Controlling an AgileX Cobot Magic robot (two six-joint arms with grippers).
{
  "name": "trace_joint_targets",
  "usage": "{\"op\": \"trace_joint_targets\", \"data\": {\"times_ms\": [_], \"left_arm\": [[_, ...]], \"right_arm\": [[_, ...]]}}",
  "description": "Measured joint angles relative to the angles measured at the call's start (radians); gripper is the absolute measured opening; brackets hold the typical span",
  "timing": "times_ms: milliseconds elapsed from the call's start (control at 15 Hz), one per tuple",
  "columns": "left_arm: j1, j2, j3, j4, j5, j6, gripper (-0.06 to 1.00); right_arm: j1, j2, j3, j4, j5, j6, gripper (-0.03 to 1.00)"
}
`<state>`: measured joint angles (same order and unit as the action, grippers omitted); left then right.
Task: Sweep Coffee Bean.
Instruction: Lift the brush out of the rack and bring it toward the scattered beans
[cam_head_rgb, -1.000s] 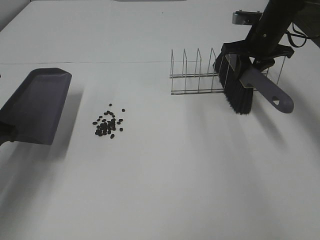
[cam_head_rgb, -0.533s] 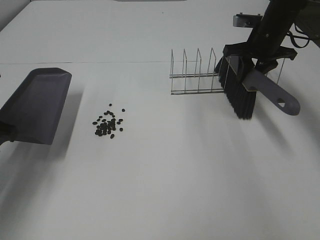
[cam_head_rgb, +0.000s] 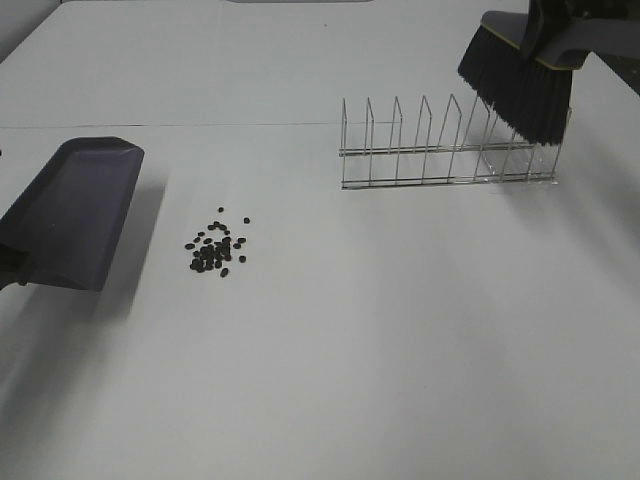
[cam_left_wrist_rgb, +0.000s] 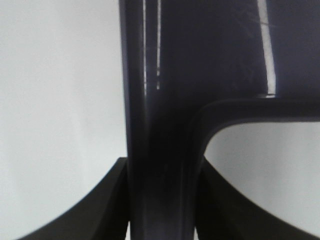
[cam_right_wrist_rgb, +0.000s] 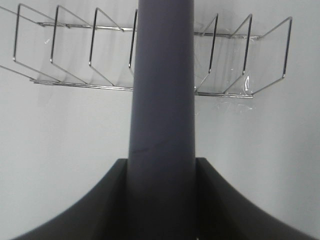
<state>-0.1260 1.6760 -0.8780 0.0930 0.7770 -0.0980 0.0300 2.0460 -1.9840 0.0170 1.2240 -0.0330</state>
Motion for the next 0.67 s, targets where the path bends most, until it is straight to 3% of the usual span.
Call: {"op": "trace_joint_targets", "data": {"times_ms": [200, 267, 333, 467, 667], "left_arm": [[0.000, 0.000, 0.000, 0.003, 0.005, 0.012, 0.33], [0.000, 0.000, 0.000, 0.013, 0.023, 0.029, 0.33], [0.000, 0.000, 0.000, 0.057, 0.047, 0.042, 0.33], [0.000, 0.000, 0.000, 0.072, 0.049, 0.043, 0.33], [0.000, 0.000, 0.000, 0.109, 0.038, 0.045, 0.33]], "right_arm": [[0.038, -0.123, 0.084, -0.017, 0.000, 0.015, 0.36], [0.084, -0.171, 0.142, -0.045, 0.000, 0.025, 0.36], [0.209, -0.232, 0.257, -0.149, 0.002, 0.079, 0.36], [0.333, -0.241, 0.350, -0.252, 0.006, 0.184, 0.36], [0.444, -0.218, 0.393, -0.270, 0.009, 0.282, 0.36]]}}
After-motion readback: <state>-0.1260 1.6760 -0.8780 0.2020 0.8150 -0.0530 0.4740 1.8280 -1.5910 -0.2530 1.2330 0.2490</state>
